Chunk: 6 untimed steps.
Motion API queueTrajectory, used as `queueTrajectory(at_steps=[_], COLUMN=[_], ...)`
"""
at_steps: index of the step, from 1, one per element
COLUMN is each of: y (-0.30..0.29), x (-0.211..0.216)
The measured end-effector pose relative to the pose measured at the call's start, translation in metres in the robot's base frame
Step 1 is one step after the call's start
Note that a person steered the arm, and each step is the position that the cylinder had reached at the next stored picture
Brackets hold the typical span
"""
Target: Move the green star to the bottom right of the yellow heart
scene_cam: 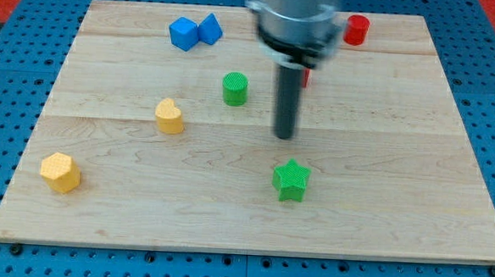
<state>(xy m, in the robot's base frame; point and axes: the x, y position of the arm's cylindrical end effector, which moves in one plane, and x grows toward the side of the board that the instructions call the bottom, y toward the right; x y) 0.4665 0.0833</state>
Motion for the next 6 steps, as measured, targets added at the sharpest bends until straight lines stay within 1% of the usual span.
queueTrajectory(at_steps=[1,2,3,4,5,6], y=[0.061,0.042,0.01,-0.013,-0.01,0.007], x=[0.053,0.106,0.108,0.093,0.077,0.069])
